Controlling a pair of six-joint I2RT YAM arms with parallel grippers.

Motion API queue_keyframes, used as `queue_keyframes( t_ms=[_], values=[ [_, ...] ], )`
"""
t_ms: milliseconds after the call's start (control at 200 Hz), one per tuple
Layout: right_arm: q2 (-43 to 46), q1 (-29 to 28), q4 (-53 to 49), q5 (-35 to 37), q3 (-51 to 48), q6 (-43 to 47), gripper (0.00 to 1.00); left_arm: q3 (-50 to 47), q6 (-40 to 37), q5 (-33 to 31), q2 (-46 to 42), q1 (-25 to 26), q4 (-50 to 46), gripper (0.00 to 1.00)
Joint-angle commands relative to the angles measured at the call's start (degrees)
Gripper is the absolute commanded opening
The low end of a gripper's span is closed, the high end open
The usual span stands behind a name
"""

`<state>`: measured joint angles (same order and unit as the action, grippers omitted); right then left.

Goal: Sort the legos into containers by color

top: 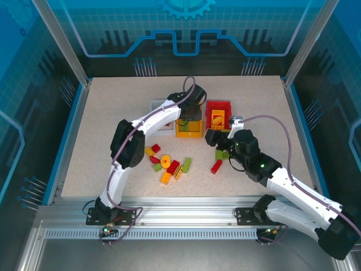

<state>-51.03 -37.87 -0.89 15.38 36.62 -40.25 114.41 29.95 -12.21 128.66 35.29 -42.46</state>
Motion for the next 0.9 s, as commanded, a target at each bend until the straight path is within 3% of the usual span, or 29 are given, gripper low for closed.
queue_keyframes(
  t_ms=[0,200,340,630,895],
  values=[
    [0.15,0.68,-0.35,-0.98,0.67,-1.28,0.72,2.97,-1.30,2.46,2.14,-1.76,-3.51,0.32],
    [-0.82,0.85,-1.08,-1.75,0.82,-1.15,0.73,2.49,-1.31,5.69,2.45,-1.96,-2.39,0.49],
    [-0.58,0.96,-2.24,-1.84,1.03,-0.88,0.73,0.04,-0.95,5.64,-0.73,-1.85,-1.06,0.54],
    [1.84,1.04,-8.79,0.08,1.07,0.20,0.72,-6.93,0.53,2.99,-12.30,-1.01,0.95,0.47],
    [1.89,-1.07,-19.06,2.15,2.37,-1.90,0.70,-30.99,5.97,2.32,-36.13,3.12,9.09,0.48]
  ],
)
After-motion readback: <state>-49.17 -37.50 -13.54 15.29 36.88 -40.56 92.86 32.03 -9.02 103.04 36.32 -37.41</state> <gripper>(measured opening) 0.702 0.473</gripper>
